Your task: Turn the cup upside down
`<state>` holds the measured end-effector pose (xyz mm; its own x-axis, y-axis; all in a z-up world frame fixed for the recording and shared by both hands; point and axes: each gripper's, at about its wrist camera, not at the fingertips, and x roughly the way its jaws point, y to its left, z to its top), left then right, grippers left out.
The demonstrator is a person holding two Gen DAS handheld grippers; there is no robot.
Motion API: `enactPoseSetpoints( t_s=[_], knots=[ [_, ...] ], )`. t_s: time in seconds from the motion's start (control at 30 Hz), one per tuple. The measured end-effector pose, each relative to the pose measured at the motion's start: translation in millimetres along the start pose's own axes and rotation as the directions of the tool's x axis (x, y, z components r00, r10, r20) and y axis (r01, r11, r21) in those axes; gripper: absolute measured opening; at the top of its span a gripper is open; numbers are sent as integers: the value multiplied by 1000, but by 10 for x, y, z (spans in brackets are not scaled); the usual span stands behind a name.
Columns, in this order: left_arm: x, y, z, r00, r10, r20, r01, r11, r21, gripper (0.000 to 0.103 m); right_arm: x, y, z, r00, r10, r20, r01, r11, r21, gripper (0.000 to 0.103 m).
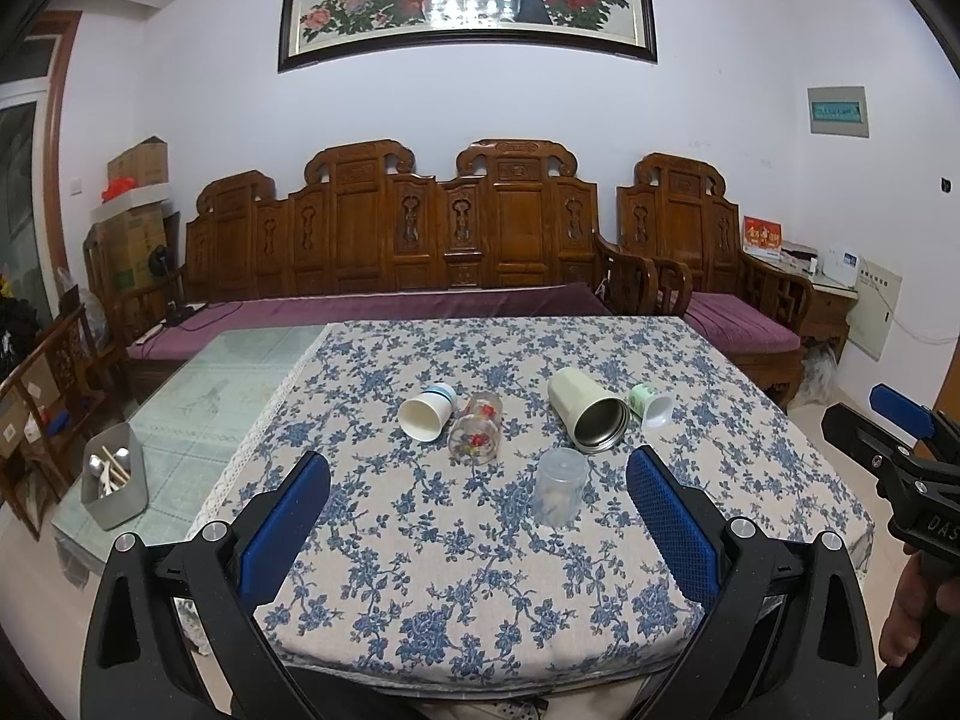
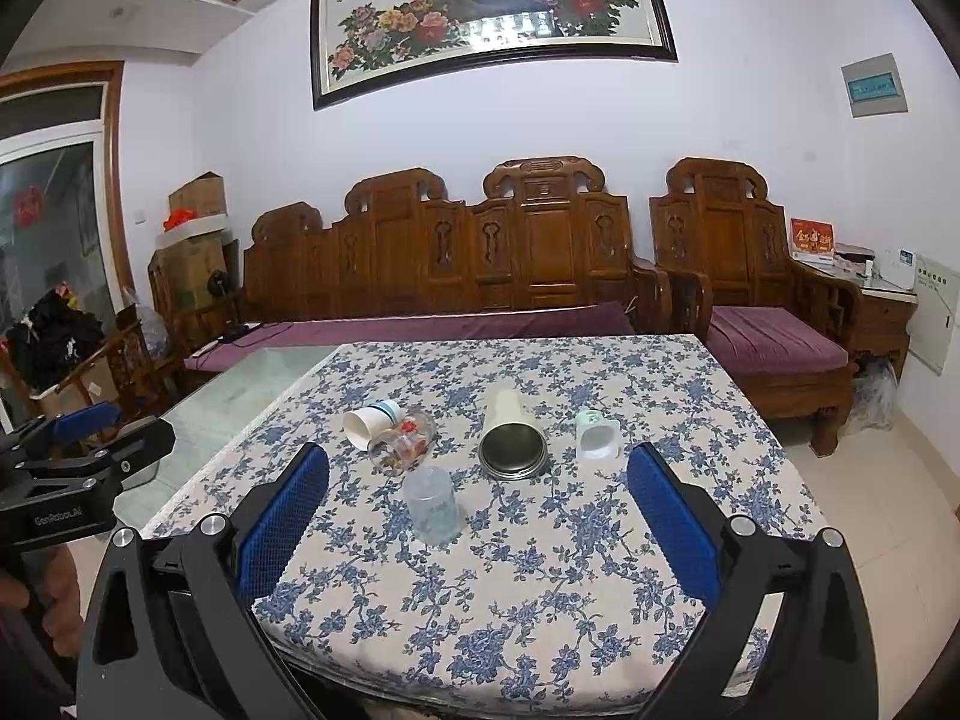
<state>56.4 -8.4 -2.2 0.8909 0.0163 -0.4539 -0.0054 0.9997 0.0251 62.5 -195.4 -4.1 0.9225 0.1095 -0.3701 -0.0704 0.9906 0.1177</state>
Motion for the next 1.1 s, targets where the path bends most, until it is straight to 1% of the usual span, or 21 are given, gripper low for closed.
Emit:
enactPoseSetpoints(
  t_s=[1.1],
  knots=[
    [-12, -22, 0, 1000, -1, 2, 1, 1000, -2, 95, -25, 3, 1, 1000, 0, 4, 0, 1000, 4, 100]
  ],
)
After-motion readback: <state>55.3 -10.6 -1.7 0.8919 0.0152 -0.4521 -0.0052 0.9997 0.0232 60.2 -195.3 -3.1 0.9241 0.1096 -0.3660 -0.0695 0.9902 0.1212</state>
